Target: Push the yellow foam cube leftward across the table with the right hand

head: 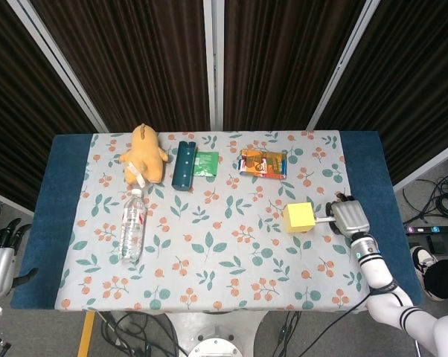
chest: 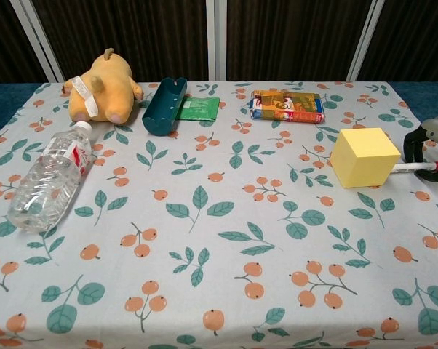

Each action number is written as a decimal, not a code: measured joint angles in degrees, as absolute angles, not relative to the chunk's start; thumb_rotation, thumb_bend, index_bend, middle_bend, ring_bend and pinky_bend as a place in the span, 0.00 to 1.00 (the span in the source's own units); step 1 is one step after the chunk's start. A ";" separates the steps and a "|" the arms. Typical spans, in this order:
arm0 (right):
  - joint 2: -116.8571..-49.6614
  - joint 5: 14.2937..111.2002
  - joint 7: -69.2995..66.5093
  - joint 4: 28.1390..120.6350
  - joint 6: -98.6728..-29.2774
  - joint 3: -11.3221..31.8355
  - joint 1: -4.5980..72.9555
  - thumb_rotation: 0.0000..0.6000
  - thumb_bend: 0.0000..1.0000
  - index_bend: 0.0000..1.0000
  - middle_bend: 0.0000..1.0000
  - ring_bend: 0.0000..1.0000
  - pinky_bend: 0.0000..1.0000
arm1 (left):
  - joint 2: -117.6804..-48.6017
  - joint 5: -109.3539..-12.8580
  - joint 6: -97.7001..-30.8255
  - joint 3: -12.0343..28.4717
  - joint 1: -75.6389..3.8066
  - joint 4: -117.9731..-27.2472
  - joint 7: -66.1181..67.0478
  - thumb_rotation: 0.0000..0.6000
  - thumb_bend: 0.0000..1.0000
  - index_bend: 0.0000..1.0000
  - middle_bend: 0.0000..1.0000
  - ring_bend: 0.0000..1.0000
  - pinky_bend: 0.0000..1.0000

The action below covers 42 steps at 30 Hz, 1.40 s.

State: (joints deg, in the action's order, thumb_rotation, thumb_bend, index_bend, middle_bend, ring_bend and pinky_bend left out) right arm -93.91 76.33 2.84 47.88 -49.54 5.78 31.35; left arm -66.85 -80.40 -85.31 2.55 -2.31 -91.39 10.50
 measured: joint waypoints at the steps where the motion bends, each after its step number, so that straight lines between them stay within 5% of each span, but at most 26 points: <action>1: -93.95 76.29 2.75 47.85 -49.51 5.81 31.37 1.00 0.29 0.51 0.48 0.18 0.26 | -66.88 -80.39 -85.34 2.54 -2.28 -91.37 10.50 1.00 0.09 0.23 0.20 0.20 0.19; 9: -93.40 76.93 2.01 48.17 -50.78 5.77 31.27 1.00 0.40 0.65 0.53 0.25 0.30 | -67.03 -80.78 -85.65 2.50 -2.17 -90.94 10.21 1.00 0.09 0.23 0.20 0.20 0.19; 42: -89.15 75.84 16.95 69.44 -46.75 7.76 39.48 1.00 0.43 0.70 0.56 0.27 0.30 | -66.97 -81.97 -86.59 2.13 -1.53 -90.47 8.70 1.00 0.09 0.23 0.20 0.20 0.19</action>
